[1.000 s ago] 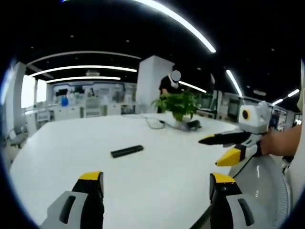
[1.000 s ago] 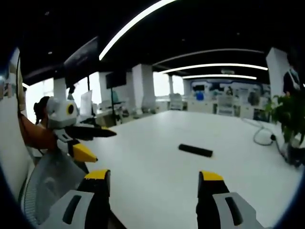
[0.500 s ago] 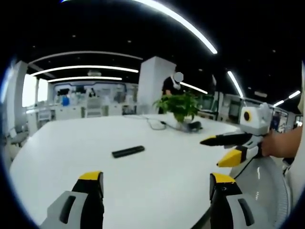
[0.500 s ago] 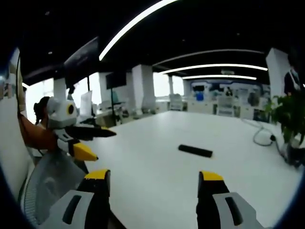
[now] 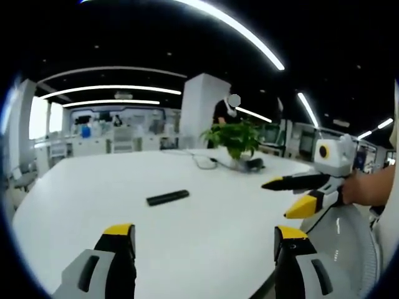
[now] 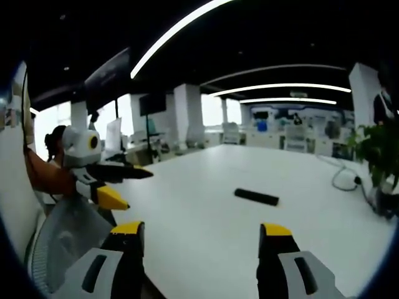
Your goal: Press the specified remote control buttons in sequence, fully releasing each button before pressing the next.
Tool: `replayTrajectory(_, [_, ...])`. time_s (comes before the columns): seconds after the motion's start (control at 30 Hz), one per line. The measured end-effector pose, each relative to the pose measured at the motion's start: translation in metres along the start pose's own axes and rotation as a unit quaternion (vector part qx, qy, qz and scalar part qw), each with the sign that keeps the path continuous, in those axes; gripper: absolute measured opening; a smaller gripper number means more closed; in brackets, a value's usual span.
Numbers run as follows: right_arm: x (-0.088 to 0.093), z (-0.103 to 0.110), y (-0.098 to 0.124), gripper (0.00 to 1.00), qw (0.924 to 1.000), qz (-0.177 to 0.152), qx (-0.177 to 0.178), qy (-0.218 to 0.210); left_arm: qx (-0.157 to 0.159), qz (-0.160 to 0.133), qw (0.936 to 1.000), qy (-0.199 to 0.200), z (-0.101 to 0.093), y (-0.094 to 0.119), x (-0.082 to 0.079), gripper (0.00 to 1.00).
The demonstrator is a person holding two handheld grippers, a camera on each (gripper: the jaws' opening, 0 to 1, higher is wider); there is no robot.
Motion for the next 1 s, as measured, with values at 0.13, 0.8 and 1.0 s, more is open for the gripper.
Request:
replayTrajectory(0.13, [0.0002, -0.0001, -0.0003, 0.73, 1.0000, 0.001, -0.001, -0.001, 0.001, 0.002, 1.0000, 0.000, -0.0001, -0.0005, 0.0005, 0.95])
replayTrajectory(0.8, [-0.0047, -0.0001, -0.0021, 0.72, 1.0000, -0.005, -0.005, -0.006, 0.008, 0.006, 1.0000, 0.000, -0.0005, -0.0034, -0.0012, 0.95])
replayTrajectory(1.0, [-0.0088, -0.0021, -0.0028, 0.72, 0.9998, -0.011, -0.007, -0.014, 0.011, 0.001, 0.9999, 0.002, -0.0008, -0.0041, -0.0061, 0.95])
Point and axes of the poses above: the point that each gripper's makers call its tool centre point, and the gripper's own axes: y roughly backward along the fingers, z roughly to its left, x roughly out of its underside, the point moved 2 cm from there along y, roughly backward along the fingers, and after that the axes turned 3 degrees about x, right-handed, at the moved point
